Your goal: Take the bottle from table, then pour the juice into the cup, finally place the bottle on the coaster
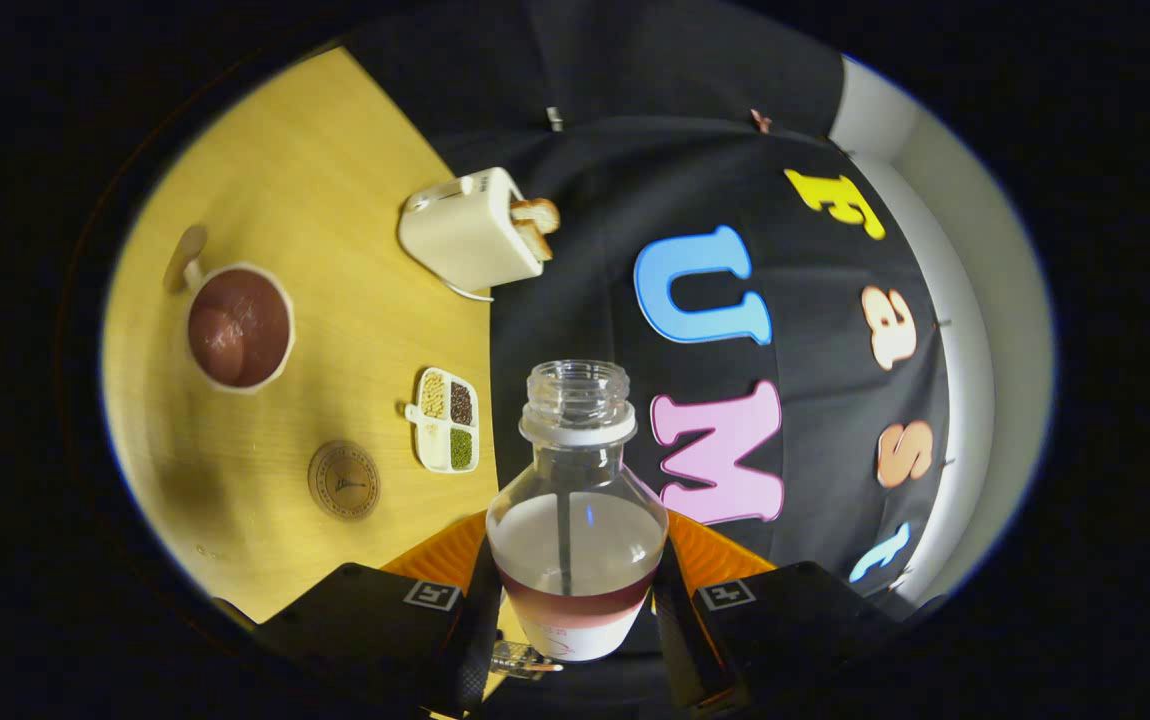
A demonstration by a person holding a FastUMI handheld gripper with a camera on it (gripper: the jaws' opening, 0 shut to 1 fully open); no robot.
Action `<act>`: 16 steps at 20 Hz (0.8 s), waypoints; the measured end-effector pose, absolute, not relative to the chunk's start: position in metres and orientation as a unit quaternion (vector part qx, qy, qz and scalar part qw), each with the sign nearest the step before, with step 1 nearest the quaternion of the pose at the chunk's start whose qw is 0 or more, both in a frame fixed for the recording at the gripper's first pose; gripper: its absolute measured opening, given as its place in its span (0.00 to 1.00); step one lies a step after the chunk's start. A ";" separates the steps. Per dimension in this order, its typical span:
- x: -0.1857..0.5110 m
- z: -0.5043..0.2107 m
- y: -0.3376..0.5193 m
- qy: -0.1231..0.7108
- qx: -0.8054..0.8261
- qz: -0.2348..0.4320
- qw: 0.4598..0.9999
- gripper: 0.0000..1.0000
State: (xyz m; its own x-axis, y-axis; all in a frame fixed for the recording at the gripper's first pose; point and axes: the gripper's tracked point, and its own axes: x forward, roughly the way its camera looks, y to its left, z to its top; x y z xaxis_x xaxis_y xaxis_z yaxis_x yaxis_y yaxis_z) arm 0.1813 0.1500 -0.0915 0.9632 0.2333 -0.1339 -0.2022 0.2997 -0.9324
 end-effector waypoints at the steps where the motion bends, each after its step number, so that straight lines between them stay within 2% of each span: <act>1: 0.183 -0.093 0.154 -0.002 -0.541 0.153 0.827 0.70; 8: 0.202 -0.113 0.156 0.069 -0.326 0.202 0.921 0.71; 10: 0.203 -0.115 0.164 0.076 -0.268 0.231 0.932 0.71; 13: 0.208 -0.106 0.168 0.047 -0.198 0.242 0.949 0.71; 16: 0.219 -0.120 0.172 0.061 -0.124 0.246 0.959 0.71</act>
State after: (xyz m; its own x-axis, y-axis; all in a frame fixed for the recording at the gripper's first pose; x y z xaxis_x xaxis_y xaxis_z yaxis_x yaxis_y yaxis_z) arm 0.2193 0.1722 -0.1200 0.8716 0.4570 -0.1772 -0.4870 0.8484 -0.2075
